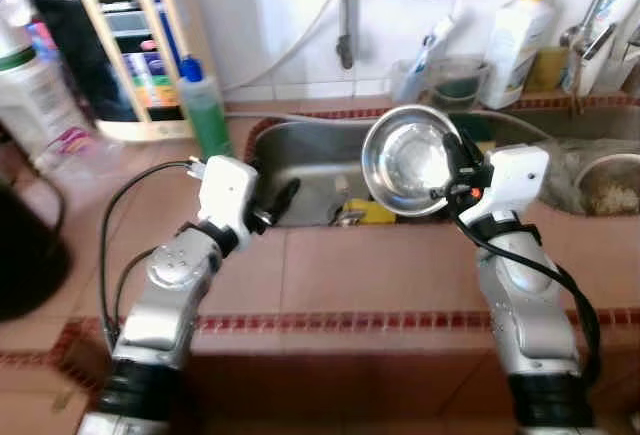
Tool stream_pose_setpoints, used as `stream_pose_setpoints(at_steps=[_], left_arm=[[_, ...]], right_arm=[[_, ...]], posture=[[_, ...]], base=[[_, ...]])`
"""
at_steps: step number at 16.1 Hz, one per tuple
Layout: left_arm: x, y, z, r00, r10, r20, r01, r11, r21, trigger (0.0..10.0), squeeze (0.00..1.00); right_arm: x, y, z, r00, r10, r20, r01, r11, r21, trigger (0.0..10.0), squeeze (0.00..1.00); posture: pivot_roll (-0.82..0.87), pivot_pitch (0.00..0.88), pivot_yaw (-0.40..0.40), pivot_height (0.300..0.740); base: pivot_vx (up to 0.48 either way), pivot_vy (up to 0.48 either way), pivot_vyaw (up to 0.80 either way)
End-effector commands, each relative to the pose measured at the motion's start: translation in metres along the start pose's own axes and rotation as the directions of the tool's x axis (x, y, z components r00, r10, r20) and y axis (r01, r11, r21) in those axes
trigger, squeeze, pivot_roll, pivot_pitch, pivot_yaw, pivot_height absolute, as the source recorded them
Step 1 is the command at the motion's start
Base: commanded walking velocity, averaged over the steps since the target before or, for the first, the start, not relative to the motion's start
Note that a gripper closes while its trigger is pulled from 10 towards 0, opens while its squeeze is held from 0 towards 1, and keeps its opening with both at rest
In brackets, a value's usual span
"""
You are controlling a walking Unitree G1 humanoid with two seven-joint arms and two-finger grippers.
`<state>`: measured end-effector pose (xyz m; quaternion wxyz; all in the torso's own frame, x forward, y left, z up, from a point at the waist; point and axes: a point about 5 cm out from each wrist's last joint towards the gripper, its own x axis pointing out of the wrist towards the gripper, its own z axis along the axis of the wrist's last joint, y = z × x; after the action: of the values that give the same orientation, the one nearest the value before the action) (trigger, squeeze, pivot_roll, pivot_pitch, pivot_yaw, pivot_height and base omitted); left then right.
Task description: Kitchen organization
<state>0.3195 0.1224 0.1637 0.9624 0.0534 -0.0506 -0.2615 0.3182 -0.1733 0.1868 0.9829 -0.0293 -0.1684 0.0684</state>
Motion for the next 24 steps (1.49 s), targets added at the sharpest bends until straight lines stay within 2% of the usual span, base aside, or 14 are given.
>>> stream_pose_setpoints(at_steps=[1,6,10,13,15,18,21,24], left_arm=[[-0.001,0.004,0.004,1.0,0.006,0.006,-0.006,1.0,0.021,10.0,0.0],[-0.001,0.001,0.004,1.0,-0.014,0.0,0.014,1.0,0.007,10.0,0.0],[0.0,-0.006,0.001,0.998,-0.055,-0.042,0.054,0.998,-0.027,10.0,0.0],[0.0,-0.023,0.003,0.987,-0.146,-0.072,0.146,0.989,-0.007,10.0,0.0],[-0.001,-0.042,0.008,0.973,-0.217,-0.073,0.215,0.976,-0.029,10.0,0.0],[-0.005,-0.053,0.01,0.961,-0.263,-0.083,0.26,0.965,-0.043,10.0,0.0],[-0.008,-0.058,0.013,0.954,-0.284,-0.094,0.28,0.958,-0.055,10.0,0.0],[-0.013,-0.059,0.017,0.952,-0.291,-0.098,0.285,0.956,-0.069,10.0,0.0]], right_arm=[[0.003,0.0,0.006,1.0,0.0,0.027,0.0,1.0,0.004,10.0,0.0],[0.004,-0.002,0.004,1.0,-0.011,0.013,0.011,1.0,-0.003,10.0,0.0],[0.007,-0.013,-0.007,0.993,-0.079,-0.088,0.078,0.997,-0.021,10.0,0.0],[0.009,-0.023,-0.014,0.983,-0.091,-0.159,0.088,0.996,-0.025,10.0,0.0],[0.009,-0.036,-0.02,0.976,-0.077,-0.205,0.067,0.996,-0.055,10.0,0.0],[0.013,-0.045,-0.02,0.972,-0.089,-0.216,0.078,0.995,-0.058,10.0,0.0],[0.018,-0.043,-0.018,0.974,-0.061,-0.218,0.048,0.997,-0.064,10.0,0.0],[0.024,-0.033,-0.017,0.977,-0.003,-0.213,-0.01,0.998,-0.059,10.0,0.0]], posture=[[-0.19,0.023,0.046,0.74],[-0.18,0.028,0.045,0.74],[-0.19,0.037,0.052,0.74],[-0.19,0.045,0.062,0.74],[-0.2,0.065,0.071,0.74],[-0.2,0.097,0.078,0.74],[-0.2,0.127,0.084,0.74],[-0.19,0.154,0.085,0.74]], base=[[0.341,0.0,0.0],[0.187,0.0,0.0],[0.0,0.0,0.0],[0.0,0.0,0.0],[0.0,0.0,0.0],[0.0,0.0,0.0],[0.0,0.0,0.0],[0.0,0.0,0.0]])
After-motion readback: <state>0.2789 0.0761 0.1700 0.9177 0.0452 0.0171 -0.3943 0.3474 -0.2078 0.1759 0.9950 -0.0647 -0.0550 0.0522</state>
